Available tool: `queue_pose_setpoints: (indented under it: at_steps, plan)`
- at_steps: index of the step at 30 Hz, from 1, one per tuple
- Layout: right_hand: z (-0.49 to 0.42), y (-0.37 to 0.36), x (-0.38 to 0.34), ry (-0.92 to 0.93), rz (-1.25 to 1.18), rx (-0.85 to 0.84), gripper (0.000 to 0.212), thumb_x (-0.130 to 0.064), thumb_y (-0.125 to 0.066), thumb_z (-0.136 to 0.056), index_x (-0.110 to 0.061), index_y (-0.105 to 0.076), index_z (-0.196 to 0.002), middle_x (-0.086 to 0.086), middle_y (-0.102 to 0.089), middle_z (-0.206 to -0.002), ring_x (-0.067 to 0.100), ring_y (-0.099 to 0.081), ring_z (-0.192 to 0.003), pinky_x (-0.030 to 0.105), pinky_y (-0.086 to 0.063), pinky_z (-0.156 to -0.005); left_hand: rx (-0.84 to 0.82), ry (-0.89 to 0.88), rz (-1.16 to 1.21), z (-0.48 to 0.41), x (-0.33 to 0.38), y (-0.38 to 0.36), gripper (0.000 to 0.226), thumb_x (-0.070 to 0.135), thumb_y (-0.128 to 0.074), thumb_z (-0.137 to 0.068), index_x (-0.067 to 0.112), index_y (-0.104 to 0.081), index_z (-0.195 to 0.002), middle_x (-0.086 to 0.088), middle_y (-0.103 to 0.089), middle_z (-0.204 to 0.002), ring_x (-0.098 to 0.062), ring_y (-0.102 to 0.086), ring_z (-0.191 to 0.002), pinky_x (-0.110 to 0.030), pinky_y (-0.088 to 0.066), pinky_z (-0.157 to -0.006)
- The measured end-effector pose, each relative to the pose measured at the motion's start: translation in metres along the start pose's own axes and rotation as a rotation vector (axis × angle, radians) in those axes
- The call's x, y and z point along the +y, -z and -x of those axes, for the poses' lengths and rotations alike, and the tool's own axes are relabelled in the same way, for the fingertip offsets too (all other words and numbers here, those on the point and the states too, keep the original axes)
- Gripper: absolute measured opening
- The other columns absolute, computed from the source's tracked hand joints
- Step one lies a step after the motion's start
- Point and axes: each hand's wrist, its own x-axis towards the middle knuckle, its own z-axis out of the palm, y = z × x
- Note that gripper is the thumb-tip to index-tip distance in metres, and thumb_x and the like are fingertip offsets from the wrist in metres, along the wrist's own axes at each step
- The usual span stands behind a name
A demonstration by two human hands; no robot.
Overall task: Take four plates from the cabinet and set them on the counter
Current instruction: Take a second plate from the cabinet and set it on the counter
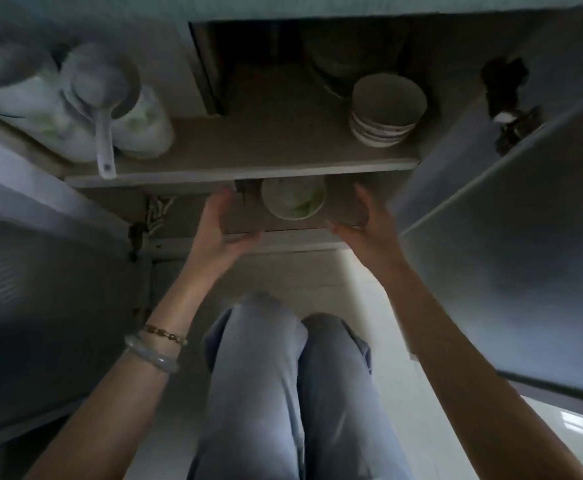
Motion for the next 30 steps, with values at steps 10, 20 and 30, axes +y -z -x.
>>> queue_pose_setpoints:
  at_steps: [10, 20, 30]
  plan:
    - [-0.075, -0.059, 0.126, 0.021, -0.027, -0.016, 0.071, -0.028, -0.078, -0.073, -0.026, -0.045, -0.136, -0.032, -0.045, -0.106, -0.005, -0.046, -0.103, 0.011, -0.036, -0.085, -0.043, -0.065, -0.191, -0.084, -0.14, -0.053, 0.078, 0.039, -0.076, -0.064, 0.017, -0.048, -0.133, -0.009, -0.049, -0.136, -0.028, -0.045, -0.128, -0.051, -0.039, -0.105]
    - [-0.159, -0.102, 0.18, -0.023, 0.015, 0.01, 0.059, -0.023, -0.079, -0.068, -0.026, -0.054, -0.121, -0.011, -0.063, -0.102, 0.015, -0.058, -0.102, 0.018, -0.048, -0.077, -0.037, -0.092, -0.262, -0.167, -0.191, -0.092, 0.071, 0.03, -0.075, -0.079, 0.019, -0.038, -0.139, 0.003, -0.036, -0.136, -0.013, -0.036, -0.126, -0.021, -0.026, -0.097]
    - [-0.221, -0.116, 0.239, -0.219, 0.096, 0.082, 0.068, -0.018, -0.077, -0.074, -0.012, -0.045, -0.134, 0.017, -0.045, -0.137, 0.03, -0.051, -0.12, 0.028, -0.043, -0.089, 0.023, -0.214, -0.455, -0.225, -0.242, -0.118, 0.052, 0.022, -0.067, -0.086, 0.006, -0.051, -0.134, -0.019, -0.055, -0.133, -0.036, -0.049, -0.123, -0.042, -0.04, -0.102]
